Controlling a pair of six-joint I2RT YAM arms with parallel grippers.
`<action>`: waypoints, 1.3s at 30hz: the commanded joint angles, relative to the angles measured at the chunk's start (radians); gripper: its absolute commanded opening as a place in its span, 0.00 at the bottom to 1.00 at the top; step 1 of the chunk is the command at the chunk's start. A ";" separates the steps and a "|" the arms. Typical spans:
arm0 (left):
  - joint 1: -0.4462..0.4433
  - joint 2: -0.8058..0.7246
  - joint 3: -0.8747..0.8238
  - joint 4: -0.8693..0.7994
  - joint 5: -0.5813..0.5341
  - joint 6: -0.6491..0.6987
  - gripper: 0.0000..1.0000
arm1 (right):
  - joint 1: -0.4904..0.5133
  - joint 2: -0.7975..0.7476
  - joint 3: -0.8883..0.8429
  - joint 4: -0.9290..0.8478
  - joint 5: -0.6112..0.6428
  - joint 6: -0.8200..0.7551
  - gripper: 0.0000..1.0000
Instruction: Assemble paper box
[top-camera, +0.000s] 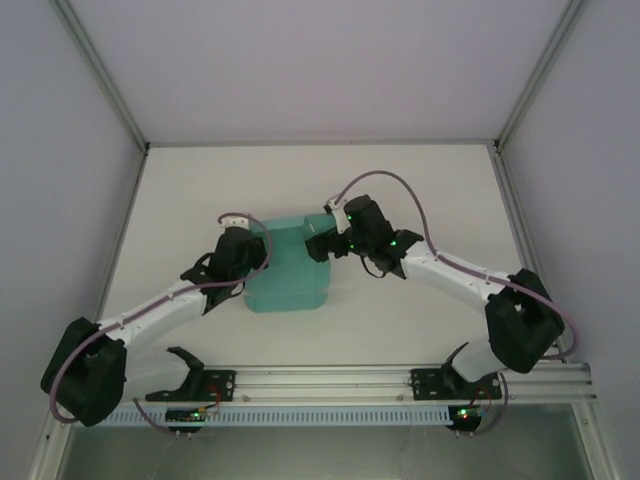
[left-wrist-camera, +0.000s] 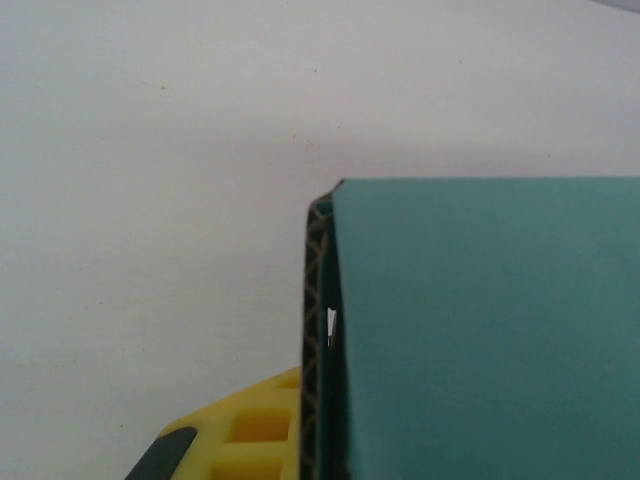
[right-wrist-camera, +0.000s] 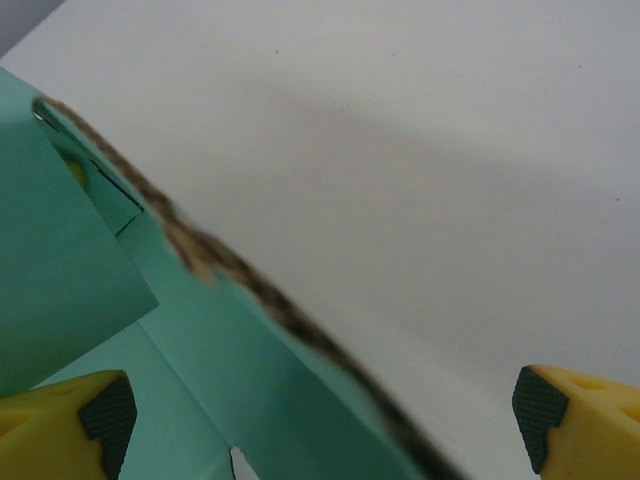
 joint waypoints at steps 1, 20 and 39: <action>-0.023 0.009 0.034 0.024 0.028 0.043 0.00 | 0.010 0.017 0.050 0.044 0.102 0.000 0.99; -0.048 0.002 0.054 0.002 0.021 0.043 0.00 | 0.074 -0.402 -0.311 -0.192 0.419 0.270 0.99; -0.047 0.039 0.080 -0.002 0.175 0.065 0.00 | -0.019 -0.277 -0.333 0.155 0.158 0.210 0.99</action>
